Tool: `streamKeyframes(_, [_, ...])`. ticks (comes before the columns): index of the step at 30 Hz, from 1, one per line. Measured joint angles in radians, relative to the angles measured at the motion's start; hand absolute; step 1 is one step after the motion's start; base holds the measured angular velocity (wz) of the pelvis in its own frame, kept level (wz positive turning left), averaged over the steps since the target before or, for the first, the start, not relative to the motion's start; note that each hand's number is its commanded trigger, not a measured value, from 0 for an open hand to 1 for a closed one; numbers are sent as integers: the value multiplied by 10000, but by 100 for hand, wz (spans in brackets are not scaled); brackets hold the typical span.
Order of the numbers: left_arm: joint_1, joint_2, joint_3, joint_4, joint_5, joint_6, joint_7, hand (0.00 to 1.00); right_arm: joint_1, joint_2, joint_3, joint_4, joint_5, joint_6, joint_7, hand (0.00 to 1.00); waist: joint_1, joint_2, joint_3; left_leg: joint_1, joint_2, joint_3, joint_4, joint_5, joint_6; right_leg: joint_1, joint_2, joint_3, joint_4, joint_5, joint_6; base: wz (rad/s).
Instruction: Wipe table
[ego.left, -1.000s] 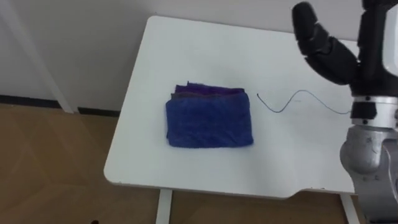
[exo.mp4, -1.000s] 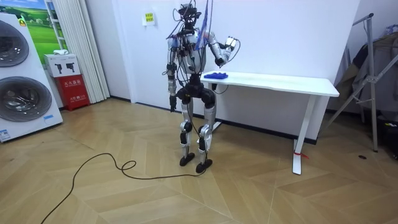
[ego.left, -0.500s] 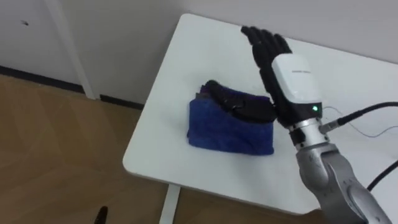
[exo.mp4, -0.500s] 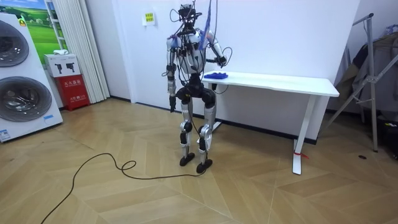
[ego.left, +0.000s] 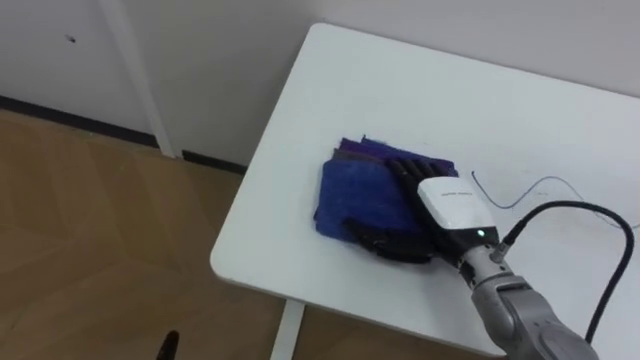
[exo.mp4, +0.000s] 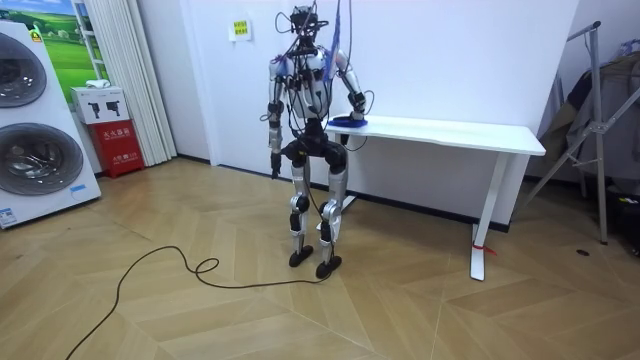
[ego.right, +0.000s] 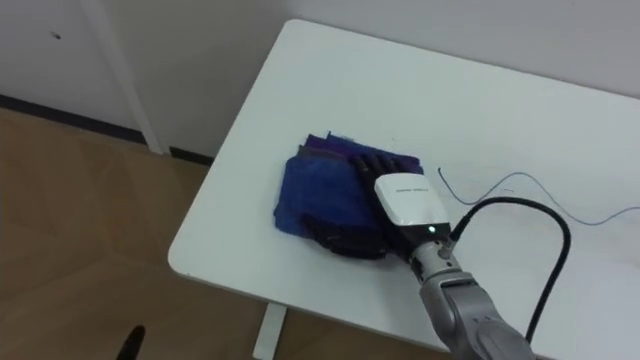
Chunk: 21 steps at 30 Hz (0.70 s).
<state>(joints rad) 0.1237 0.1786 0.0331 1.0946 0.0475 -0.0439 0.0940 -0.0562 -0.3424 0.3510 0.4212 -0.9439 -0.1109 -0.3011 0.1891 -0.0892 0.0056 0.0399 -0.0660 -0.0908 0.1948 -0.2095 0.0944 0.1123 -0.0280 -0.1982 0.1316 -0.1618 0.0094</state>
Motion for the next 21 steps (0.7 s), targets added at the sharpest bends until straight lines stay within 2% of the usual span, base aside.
streamKeyframes(11, [44, -17, 1, -2, 2, -3, 107, 0, 462, 111, -195, 462, -342, -210, -811, 0, -182, 12, 1, 36, -23, -1, -42, 0, 2, 181, 59, -43, -129, 0, 1, 3])
streamKeyframes(12, [44, -18, 1, 0, 2, -3, 109, 0, 486, 171, -202, 511, -360, -212, -881, 100, -205, 35, -17, 43, -18, 11, -48, 0, 2, 182, 65, -40, -129, 0, 0, 0])
streamKeyframes(16, [44, -21, 7, -10, 2, -9, 109, 0, 601, 223, -258, 593, -395, -226, -984, 100, -249, 117, -96, 58, -18, 24, -46, 0, 2, 202, 65, -71, -129, 0, 1, -1])
streamKeyframes(21, [94, -21, 7, -11, -8, -9, 109, 0, 572, 261, -709, 488, -420, -280, -1370, 100, -241, 134, -97, 170, -20, 13, -52, 0, 3, 305, 64, -65, -129, 0, 1, 0])
